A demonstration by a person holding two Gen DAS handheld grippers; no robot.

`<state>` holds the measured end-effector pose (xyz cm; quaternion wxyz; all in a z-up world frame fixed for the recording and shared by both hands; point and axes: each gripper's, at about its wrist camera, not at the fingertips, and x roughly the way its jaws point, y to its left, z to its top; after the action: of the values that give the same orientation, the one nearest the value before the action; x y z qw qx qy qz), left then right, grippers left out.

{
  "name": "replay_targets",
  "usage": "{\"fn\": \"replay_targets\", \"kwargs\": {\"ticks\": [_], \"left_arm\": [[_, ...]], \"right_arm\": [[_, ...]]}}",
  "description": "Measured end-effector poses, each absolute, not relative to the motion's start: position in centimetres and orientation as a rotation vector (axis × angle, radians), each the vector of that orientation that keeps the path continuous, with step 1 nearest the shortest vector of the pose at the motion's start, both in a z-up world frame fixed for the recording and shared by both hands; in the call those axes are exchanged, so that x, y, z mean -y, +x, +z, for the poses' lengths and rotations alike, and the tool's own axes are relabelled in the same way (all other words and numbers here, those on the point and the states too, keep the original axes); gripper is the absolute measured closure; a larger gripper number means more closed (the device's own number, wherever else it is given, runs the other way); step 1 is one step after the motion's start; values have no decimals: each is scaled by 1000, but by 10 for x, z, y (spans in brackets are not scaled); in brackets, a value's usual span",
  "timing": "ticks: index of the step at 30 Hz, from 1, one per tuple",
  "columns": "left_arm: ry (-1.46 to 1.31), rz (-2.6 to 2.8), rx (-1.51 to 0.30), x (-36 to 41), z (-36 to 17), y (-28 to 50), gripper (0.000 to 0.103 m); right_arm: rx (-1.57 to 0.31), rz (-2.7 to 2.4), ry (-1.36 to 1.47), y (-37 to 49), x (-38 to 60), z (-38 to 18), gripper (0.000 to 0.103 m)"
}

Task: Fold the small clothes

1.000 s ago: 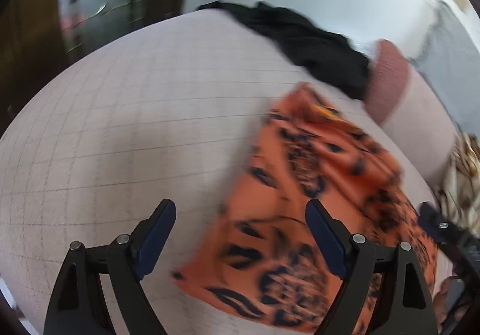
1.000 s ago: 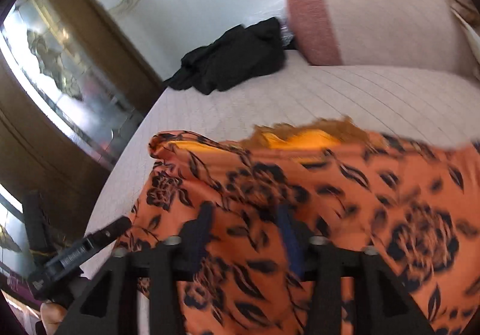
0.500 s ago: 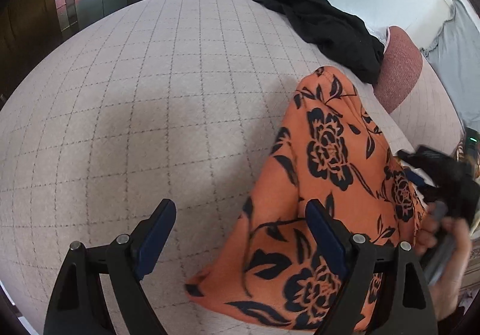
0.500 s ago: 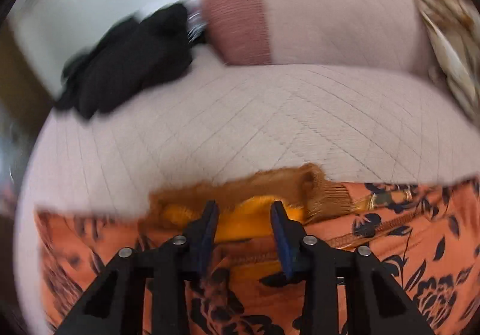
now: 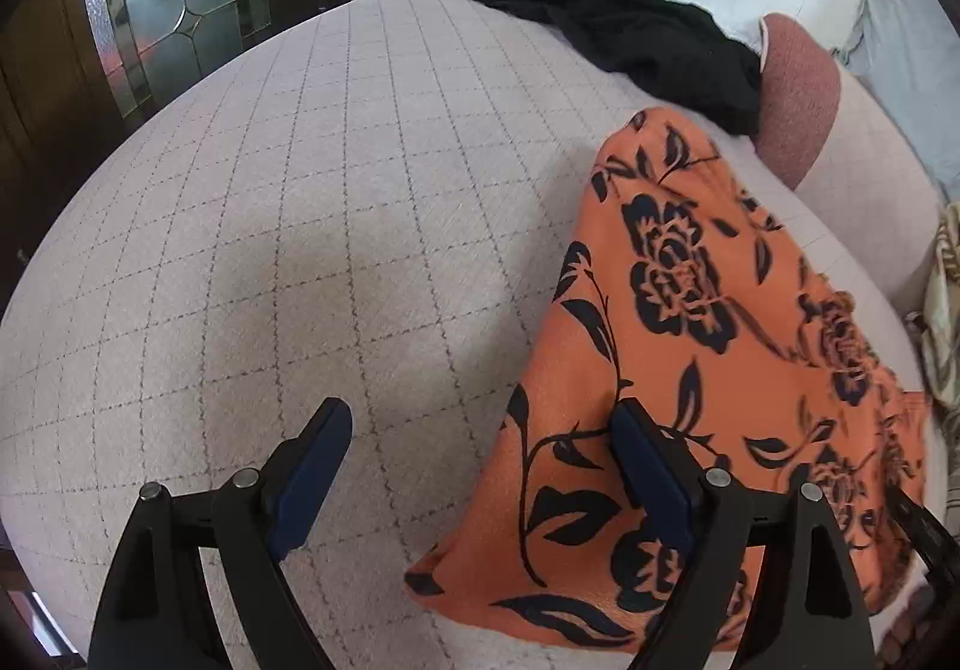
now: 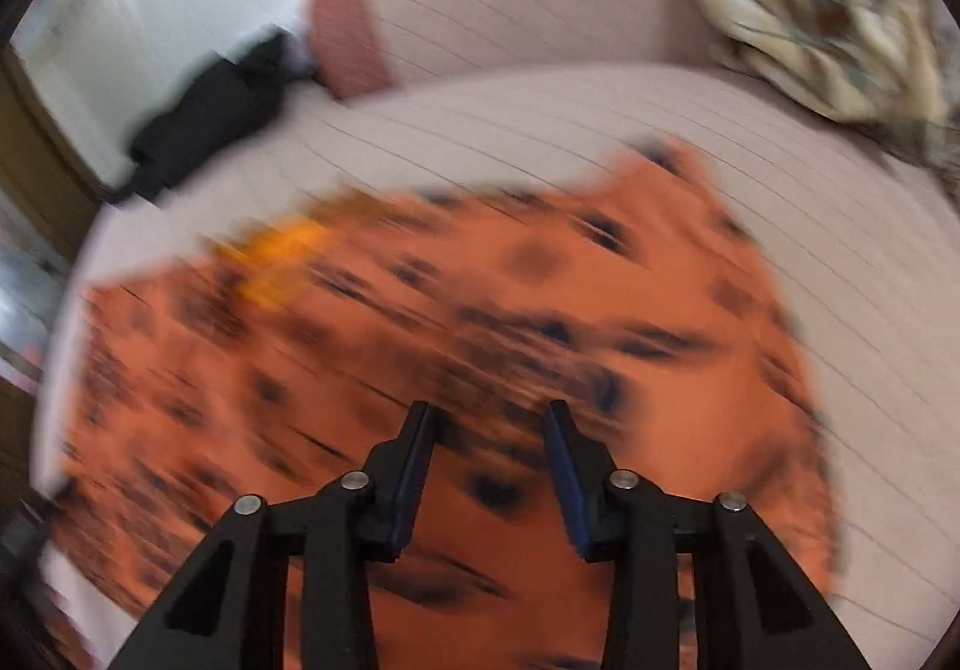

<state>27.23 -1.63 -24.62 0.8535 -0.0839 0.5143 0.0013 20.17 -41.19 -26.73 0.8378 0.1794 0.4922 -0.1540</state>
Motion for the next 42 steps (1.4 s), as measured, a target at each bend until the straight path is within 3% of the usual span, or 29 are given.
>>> {"fn": "replay_targets", "kwargs": {"ticks": [2,9,10,13,17,18,20,24,27,30,35,39,42], "left_arm": [[-192,16,-1082,16,-249,272,15],[-170,48,-1054,21,-251,263,15],[-170,50,-1053,22,-252,263,14],[-171,63,-1052,25,-253,264,13],[-163,56,-1058,30,-252,271,13],[-167,56,-1059,31,-252,273,13],[-176,55,-1064,31,-252,278,13],[-180,54,-1067,29,-252,280,13],[-166,49,-1062,26,-252,280,13],[-166,50,-1061,26,-252,278,13],[-163,59,-1058,23,-250,276,14],[-111,86,-998,24,-235,269,14],[-93,80,-934,29,-221,262,14]], "right_arm": [[-1005,-308,435,172,436,-266,71],[-903,-394,536,147,508,-229,68],[-903,-396,540,156,515,-226,66],[-906,-388,521,192,527,-230,32],[-909,-380,500,236,537,-241,32],[-938,-379,484,246,535,-247,35],[-1039,-399,395,267,523,-264,95],[-982,-467,284,263,510,-251,96],[-852,-559,341,246,529,-233,96],[-866,-584,442,238,551,-252,96],[-871,-556,745,217,571,-280,92],[-692,-569,839,169,578,-252,84],[-634,-540,778,133,561,-227,54]]}}
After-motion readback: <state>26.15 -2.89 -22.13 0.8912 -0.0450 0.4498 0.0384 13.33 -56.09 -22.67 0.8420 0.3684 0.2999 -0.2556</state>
